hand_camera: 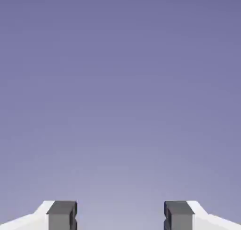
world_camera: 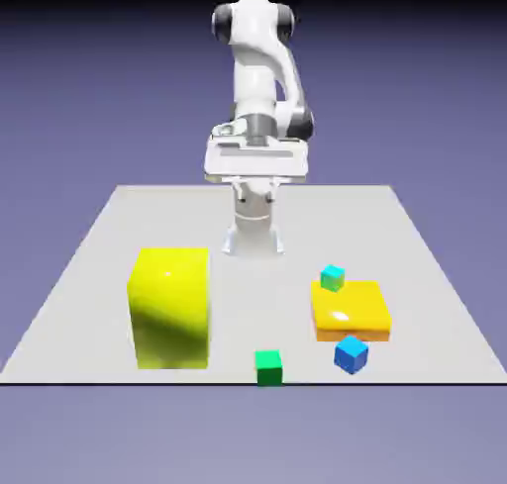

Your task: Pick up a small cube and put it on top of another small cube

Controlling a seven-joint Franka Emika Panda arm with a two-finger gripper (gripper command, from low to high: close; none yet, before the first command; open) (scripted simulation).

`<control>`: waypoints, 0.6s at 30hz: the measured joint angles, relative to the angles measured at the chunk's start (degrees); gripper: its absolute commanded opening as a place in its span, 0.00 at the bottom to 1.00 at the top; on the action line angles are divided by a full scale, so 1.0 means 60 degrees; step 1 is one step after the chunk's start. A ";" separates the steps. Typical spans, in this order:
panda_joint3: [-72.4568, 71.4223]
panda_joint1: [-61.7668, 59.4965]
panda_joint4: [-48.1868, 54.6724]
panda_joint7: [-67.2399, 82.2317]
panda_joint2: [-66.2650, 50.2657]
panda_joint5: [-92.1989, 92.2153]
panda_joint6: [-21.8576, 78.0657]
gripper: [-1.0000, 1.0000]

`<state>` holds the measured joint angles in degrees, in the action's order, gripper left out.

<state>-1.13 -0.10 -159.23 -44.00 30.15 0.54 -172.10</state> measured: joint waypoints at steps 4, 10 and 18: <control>-0.0622 -0.0433 0.0981 -0.0853 -0.1384 0.0300 0.1056 0.50; -0.1555 -0.1082 0.2453 -0.2132 -0.3461 0.0750 0.2641 0.50; -0.2799 -0.1946 0.4416 -0.3838 -0.6229 0.1350 0.4753 0.50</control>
<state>-17.92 -11.77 -132.73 -67.03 -7.22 8.64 -143.58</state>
